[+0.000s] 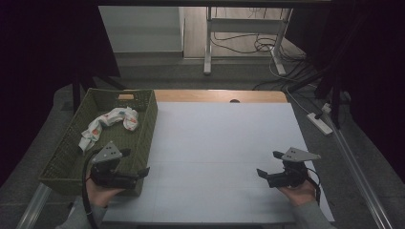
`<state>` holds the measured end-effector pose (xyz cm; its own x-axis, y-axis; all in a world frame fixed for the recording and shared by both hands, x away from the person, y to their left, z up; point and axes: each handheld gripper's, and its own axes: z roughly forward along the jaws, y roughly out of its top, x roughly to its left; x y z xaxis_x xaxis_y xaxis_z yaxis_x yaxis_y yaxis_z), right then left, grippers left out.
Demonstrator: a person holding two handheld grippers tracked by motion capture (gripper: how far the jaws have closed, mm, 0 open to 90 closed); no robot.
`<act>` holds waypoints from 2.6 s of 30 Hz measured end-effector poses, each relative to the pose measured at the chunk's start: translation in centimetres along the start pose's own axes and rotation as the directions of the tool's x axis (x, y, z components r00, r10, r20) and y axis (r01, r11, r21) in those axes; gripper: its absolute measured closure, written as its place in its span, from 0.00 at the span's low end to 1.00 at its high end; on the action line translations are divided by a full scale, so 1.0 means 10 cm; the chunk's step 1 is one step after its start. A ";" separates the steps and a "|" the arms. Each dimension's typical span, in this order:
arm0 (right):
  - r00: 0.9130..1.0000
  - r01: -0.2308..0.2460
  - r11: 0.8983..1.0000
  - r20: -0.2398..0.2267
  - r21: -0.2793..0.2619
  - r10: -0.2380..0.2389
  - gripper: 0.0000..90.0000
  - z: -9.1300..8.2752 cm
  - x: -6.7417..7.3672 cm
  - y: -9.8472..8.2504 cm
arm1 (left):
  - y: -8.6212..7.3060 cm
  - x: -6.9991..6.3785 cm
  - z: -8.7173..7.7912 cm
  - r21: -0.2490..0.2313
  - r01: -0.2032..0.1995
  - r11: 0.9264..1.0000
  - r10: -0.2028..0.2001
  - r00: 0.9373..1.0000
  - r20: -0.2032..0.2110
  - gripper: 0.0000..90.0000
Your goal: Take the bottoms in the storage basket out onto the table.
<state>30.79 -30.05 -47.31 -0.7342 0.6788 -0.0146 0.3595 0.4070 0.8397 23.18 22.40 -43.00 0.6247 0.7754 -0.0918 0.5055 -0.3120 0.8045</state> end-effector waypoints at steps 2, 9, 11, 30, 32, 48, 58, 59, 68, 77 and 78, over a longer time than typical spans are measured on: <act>1.000 -0.005 1.000 -0.005 0.000 0.005 0.07 0.01 -0.02 0.00 | 0.00 0.00 0.00 0.003 0.002 1.000 -0.002 1.000 -0.006 0.06; 1.000 -0.008 1.000 -0.014 -0.001 0.008 0.07 0.04 -0.02 0.01 | -0.02 -0.02 -0.02 -0.006 -0.014 1.000 0.014 1.000 0.000 0.05; 1.000 -0.003 1.000 -0.012 -0.001 0.003 0.07 0.04 -0.02 0.01 | -0.02 -0.03 -0.03 -0.009 -0.016 1.000 0.016 1.000 0.001 0.05; 1.000 0.006 1.000 0.002 0.004 -0.006 0.07 0.06 -0.02 0.03 | 0.07 0.04 -0.02 -0.014 0.004 1.000 -0.004 1.000 -0.022 0.06; 1.000 0.005 1.000 -0.002 0.006 -0.005 0.07 0.05 -0.01 0.02 | 0.07 0.05 -0.02 -0.011 0.008 1.000 -0.008 1.000 -0.022 0.06; 0.999 -0.040 0.999 -0.028 0.001 0.040 0.07 0.07 -0.04 0.01 | 0.18 0.13 -0.01 -0.029 0.019 0.999 -0.020 0.999 -0.029 0.06; 0.999 -0.036 0.999 -0.016 0.014 0.036 0.07 0.07 -0.03 -0.01 | 0.30 0.17 0.00 -0.029 0.009 1.000 -0.009 1.000 -0.020 0.07; 0.999 -0.034 0.999 -0.015 0.017 0.034 0.07 0.07 -0.03 -0.01 | 0.31 0.18 0.00 -0.029 0.007 1.000 -0.007 1.000 -0.021 0.07; 1.000 -0.027 0.999 -0.014 0.027 0.028 0.07 0.09 -0.02 -0.02 | 0.38 0.23 0.02 -0.026 0.015 1.000 -0.015 0.999 -0.028 0.08; 1.000 -0.021 0.999 -0.010 0.034 0.021 0.07 0.09 -0.02 -0.02 | 0.44 0.34 0.00 -0.038 0.028 0.999 -0.029 0.999 -0.043 0.08; 1.000 -0.021 0.999 -0.009 0.035 0.021 0.07 0.09 -0.02 -0.03 | 0.44 0.34 0.00 -0.037 0.030 0.999 -0.032 0.998 -0.046 0.08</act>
<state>31.37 -29.71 -48.03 -0.7319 0.6813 0.0081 0.3945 0.4140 0.8203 27.61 23.66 -39.77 0.5804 0.8093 -0.0905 0.5020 -0.2681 0.8223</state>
